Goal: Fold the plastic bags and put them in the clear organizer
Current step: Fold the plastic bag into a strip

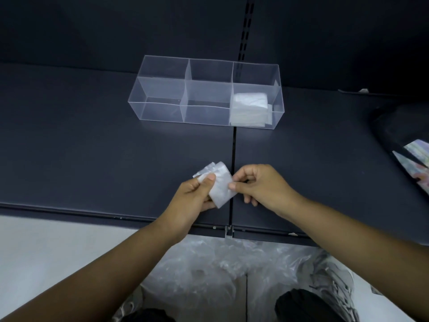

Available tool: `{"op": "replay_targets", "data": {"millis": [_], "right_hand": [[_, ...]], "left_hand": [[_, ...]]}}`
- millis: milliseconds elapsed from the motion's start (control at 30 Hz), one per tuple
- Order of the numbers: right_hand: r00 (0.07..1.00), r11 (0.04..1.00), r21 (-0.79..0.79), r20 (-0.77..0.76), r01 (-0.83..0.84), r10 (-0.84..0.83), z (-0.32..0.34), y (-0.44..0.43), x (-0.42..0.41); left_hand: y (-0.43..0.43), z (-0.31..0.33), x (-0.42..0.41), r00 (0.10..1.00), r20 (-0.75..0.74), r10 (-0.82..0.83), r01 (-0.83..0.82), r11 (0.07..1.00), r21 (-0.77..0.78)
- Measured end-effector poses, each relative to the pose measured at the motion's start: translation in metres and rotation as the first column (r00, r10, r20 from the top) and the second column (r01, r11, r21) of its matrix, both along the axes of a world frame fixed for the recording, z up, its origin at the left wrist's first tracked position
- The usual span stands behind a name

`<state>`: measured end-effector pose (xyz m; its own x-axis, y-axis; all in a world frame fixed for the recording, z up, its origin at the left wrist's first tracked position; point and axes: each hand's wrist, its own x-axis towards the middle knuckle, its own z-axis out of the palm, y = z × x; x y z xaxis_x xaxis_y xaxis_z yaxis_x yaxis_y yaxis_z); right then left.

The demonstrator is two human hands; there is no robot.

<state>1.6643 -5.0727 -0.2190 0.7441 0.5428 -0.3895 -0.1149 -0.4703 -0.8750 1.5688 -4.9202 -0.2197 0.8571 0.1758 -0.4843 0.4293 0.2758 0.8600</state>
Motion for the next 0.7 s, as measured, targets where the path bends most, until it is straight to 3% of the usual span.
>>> {"op": "replay_targets", "data": {"millis": [100, 167, 200, 267, 333, 400, 500, 567, 700], "right_hand": [[1.000, 0.998, -0.056, 0.014, 0.028, -0.027, -0.001, 0.009, 0.004], [0.999, 0.994, -0.097, 0.026, 0.050, -0.047, 0.000, 0.014, 0.006], [0.998, 0.992, -0.117, 0.037, 0.053, -0.049, 0.000, 0.017, 0.007], [0.997, 0.988, -0.150, 0.062, 0.047, -0.038, 0.001, 0.020, 0.008], [0.996, 0.982, -0.183, 0.091, 0.035, -0.019, 0.001, 0.023, 0.007], [0.992, 0.974, -0.227, 0.128, 0.028, 0.002, 0.002, 0.025, 0.007], [0.978, 0.959, -0.282, 0.201, 0.007, 0.052, 0.005, 0.028, 0.006], [0.959, 0.948, -0.319, 0.271, 0.007, 0.084, 0.005, 0.028, 0.002], [0.887, 0.917, -0.396, 0.439, 0.053, 0.139, -0.002, 0.022, -0.020]], "left_hand": [[0.004, 0.001, 0.006, 0.984, -0.046, 0.174, -0.175, 0.984, -0.027], [0.010, -0.001, 0.006, 0.960, 0.050, 0.277, -0.281, 0.936, 0.210], [0.014, -0.003, 0.004, 0.956, 0.153, 0.249, -0.291, 0.848, 0.443], [0.018, -0.005, -0.001, 0.943, 0.330, -0.033, -0.265, 0.522, 0.811], [0.014, -0.014, -0.005, 0.899, 0.245, -0.364, -0.157, 0.255, 0.954], [0.008, -0.023, -0.008, 0.876, 0.020, -0.483, 0.018, 0.075, 0.997], [0.008, -0.031, -0.010, 0.893, -0.162, -0.419, 0.152, -0.057, 0.987], [0.009, -0.035, -0.012, 0.902, -0.213, -0.376, 0.188, -0.104, 0.977], [0.009, -0.036, -0.014, 0.904, -0.281, -0.322, 0.259, -0.107, 0.960]]}}
